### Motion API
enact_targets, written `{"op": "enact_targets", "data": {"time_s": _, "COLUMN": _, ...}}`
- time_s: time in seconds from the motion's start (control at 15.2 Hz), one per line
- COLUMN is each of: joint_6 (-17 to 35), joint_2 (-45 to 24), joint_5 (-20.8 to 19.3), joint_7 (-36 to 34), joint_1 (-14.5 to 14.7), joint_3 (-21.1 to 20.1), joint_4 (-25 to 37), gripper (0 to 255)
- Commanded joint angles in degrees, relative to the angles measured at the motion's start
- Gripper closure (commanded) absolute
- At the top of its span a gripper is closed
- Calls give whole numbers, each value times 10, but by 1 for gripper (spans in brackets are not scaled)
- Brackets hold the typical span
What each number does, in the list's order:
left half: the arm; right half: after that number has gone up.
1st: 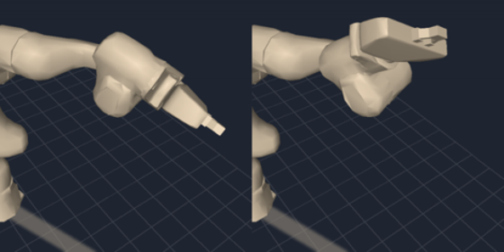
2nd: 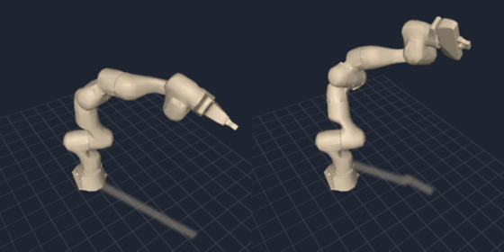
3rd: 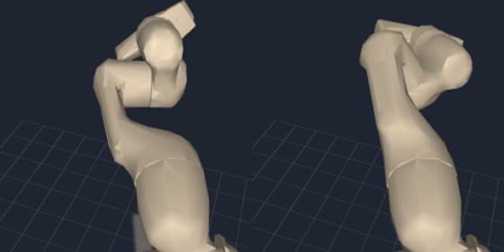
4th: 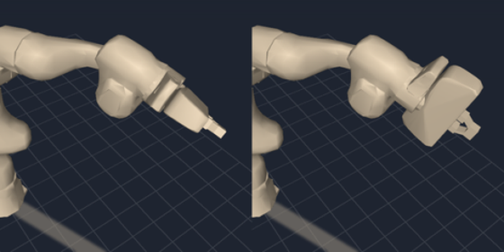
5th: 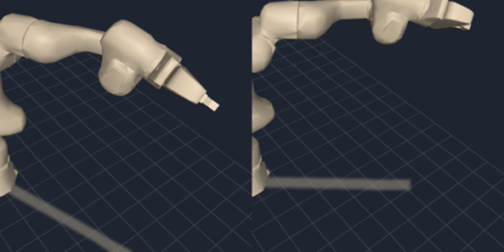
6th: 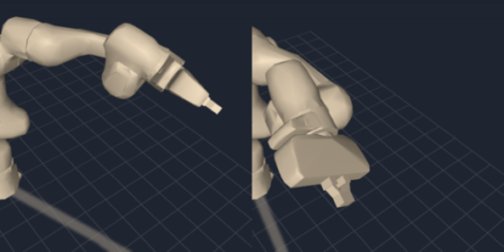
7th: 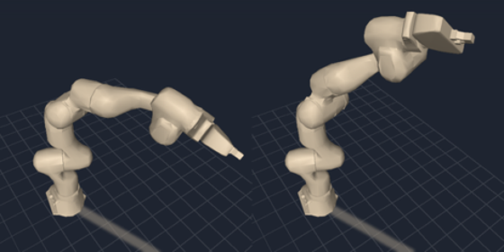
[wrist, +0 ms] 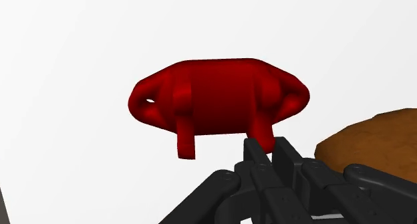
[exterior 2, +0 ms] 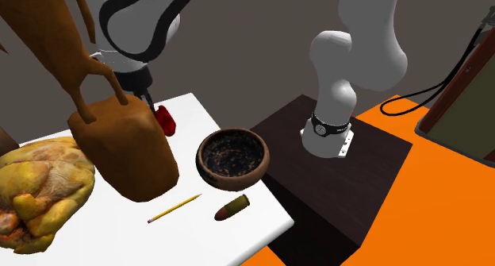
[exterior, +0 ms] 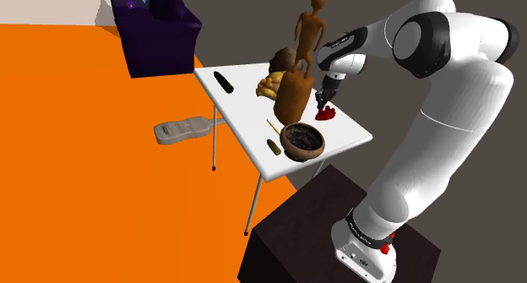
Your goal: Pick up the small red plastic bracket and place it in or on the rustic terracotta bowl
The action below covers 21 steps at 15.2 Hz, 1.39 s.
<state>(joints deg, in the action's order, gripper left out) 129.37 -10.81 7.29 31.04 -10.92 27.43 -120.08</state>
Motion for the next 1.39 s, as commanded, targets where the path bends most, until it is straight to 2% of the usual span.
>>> {"op": "enact_targets", "data": {"time_s": 0.0, "joint_6": -16, "joint_2": 9, "joint_5": -6, "joint_7": -4, "joint_1": 1, "joint_3": 2, "joint_4": 8, "gripper": 255}}
{"op": "enact_targets", "data": {"time_s": 1.32, "joint_6": -153, "joint_2": 74, "joint_5": -48, "joint_7": -34, "joint_1": 9, "joint_3": 7, "joint_4": 88, "gripper": 255}}
